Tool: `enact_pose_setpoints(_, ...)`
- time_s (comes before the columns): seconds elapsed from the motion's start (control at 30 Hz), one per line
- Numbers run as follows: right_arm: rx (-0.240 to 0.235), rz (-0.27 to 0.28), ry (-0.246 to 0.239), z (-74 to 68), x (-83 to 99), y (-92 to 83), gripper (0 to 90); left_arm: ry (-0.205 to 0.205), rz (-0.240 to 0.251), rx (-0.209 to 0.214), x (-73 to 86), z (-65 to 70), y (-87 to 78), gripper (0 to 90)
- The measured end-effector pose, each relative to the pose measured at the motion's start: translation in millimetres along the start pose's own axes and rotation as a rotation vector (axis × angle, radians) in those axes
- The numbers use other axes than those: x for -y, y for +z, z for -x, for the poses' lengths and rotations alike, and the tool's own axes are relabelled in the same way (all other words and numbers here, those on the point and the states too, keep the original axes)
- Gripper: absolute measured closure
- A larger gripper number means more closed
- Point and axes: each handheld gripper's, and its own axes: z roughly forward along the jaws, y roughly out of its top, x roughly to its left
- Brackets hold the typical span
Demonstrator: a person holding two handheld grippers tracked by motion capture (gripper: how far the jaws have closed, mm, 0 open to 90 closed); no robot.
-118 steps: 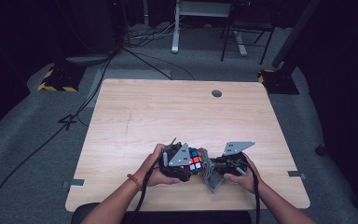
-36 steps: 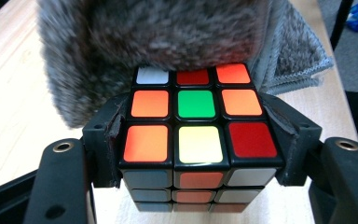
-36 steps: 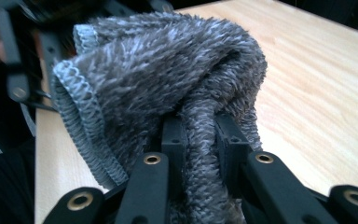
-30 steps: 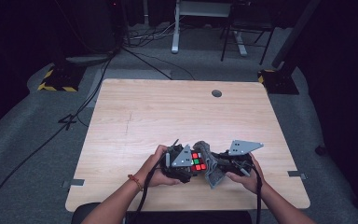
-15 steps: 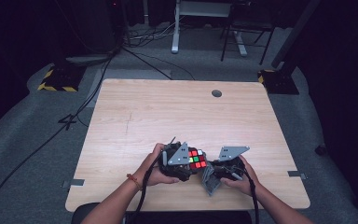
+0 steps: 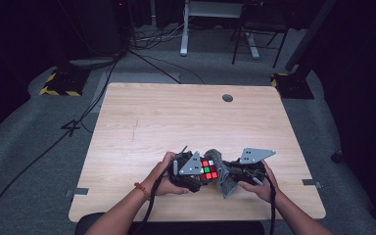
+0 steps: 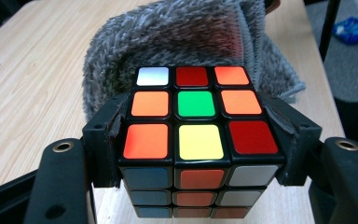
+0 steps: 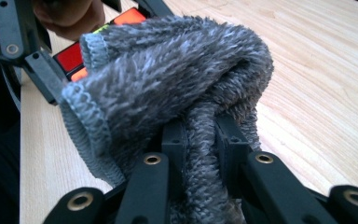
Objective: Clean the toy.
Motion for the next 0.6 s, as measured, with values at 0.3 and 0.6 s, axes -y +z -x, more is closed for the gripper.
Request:
enact_pose_setpoints(0.3,-0.048,-0.120,0.013,-5.0,11.3,25.6,77.1,0.004,0.014,-0.013,-1.7,-0.2,-4.5,33.3)
enact_pose_setpoints(0.6,-0.040,-0.151,0.003,-1.6,14.0,18.8,76.8,-0.033,0.022,-0.062,2.8,-8.8,-9.2,33.2)
